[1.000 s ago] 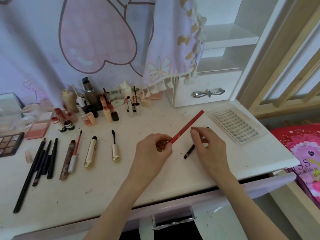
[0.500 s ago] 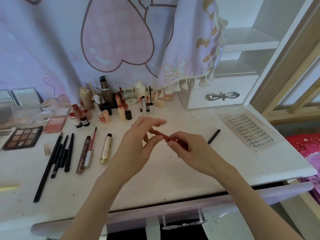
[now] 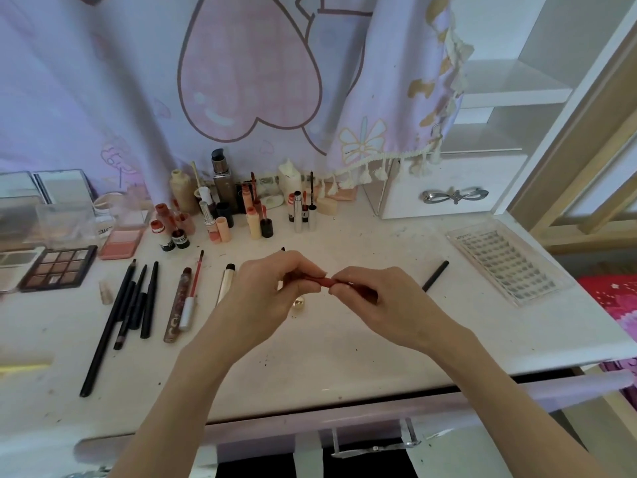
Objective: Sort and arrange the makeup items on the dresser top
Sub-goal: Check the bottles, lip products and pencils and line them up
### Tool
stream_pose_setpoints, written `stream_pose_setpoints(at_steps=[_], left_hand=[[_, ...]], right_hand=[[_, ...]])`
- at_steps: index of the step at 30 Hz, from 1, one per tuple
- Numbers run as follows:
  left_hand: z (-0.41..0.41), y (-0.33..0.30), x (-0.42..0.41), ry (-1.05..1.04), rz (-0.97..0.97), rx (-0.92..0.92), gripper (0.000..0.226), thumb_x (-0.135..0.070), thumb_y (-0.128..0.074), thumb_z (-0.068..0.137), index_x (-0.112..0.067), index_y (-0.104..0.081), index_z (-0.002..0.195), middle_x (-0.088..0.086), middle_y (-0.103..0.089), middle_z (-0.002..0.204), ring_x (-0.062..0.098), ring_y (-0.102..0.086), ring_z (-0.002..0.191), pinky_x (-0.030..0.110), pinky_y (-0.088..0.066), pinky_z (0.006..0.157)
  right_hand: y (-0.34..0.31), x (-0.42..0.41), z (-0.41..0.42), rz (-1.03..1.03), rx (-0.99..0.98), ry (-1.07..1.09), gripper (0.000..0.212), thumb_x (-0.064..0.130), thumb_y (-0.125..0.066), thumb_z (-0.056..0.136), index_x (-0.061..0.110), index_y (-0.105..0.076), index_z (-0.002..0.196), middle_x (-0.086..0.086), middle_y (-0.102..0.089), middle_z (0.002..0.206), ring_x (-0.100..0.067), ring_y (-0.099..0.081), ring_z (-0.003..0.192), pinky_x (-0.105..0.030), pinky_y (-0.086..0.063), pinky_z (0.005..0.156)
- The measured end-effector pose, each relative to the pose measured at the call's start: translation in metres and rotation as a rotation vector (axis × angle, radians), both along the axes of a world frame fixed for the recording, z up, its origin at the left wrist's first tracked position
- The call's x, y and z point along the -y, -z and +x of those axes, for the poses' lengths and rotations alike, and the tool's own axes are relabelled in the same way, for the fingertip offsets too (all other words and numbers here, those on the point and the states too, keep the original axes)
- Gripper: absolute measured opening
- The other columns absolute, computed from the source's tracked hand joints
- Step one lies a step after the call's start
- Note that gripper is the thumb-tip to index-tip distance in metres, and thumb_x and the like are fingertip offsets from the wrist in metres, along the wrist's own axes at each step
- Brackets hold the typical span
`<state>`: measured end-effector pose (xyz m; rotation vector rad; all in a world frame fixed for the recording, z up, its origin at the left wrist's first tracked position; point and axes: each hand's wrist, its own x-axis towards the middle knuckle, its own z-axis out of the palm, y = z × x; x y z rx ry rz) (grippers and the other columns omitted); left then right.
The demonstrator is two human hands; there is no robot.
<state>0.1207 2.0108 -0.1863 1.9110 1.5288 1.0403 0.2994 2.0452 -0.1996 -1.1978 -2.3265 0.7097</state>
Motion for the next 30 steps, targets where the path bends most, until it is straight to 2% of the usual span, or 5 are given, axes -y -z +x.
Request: stream_pose_setpoints(at_steps=[7, 15, 19, 24, 30], left_hand=[[0.001, 0.005, 0.002, -0.043, -0.041, 0.072, 0.031, -0.008, -0.07, 0.078, -0.038, -0.061, 0.075, -0.017, -0.068, 0.076, 0.0, -0.06, 0.076, 0.009, -0.043, 0.071], [0.003, 0.007, 0.001, -0.062, -0.04, 0.048, 0.024, -0.014, -0.067, 0.082, -0.036, -0.06, 0.077, -0.016, -0.065, 0.07, 0.005, -0.059, 0.072, 0.016, -0.044, 0.067], [0.001, 0.007, -0.001, -0.068, -0.032, -0.035, 0.02, -0.02, -0.066, 0.083, -0.038, -0.06, 0.079, -0.011, -0.064, 0.071, 0.008, -0.056, 0.071, 0.018, -0.042, 0.065], [-0.008, 0.015, -0.001, -0.24, 0.028, -0.006, 0.02, -0.021, -0.064, 0.084, -0.039, -0.056, 0.077, -0.014, -0.059, 0.076, 0.002, -0.053, 0.075, 0.012, -0.04, 0.063], [0.029, 0.037, -0.011, -0.41, 0.053, 0.069, 0.006, -0.017, -0.063, 0.086, -0.021, -0.064, 0.09, -0.014, -0.057, 0.078, 0.005, -0.05, 0.074, 0.006, -0.036, 0.067]], right_hand=[[0.003, -0.002, 0.0, 0.214, 0.077, -0.016, 0.05, 0.056, -0.026, 0.086, 0.028, -0.066, 0.098, 0.008, -0.055, 0.057, -0.012, -0.048, 0.05, -0.025, -0.038, 0.051], [0.003, -0.005, 0.005, 0.368, 0.083, -0.012, 0.037, 0.049, -0.038, 0.09, 0.03, -0.07, 0.098, 0.013, -0.057, 0.055, -0.007, -0.048, 0.044, -0.025, -0.042, 0.045], [-0.004, -0.006, 0.005, 0.188, 0.216, -0.033, 0.034, 0.049, -0.043, 0.094, 0.035, -0.059, 0.121, 0.01, -0.07, 0.088, -0.011, -0.061, 0.075, -0.03, -0.049, 0.071], [-0.002, -0.01, 0.022, -0.013, 0.229, 0.018, 0.019, 0.035, -0.049, 0.093, 0.021, -0.063, 0.094, 0.004, -0.056, 0.08, -0.005, -0.048, 0.067, -0.019, -0.035, 0.064], [-0.001, -0.02, 0.016, -0.353, -0.198, 0.379, 0.023, 0.027, -0.054, 0.091, 0.013, -0.072, 0.092, -0.01, -0.061, 0.085, -0.021, -0.055, 0.07, -0.029, -0.044, 0.069]])
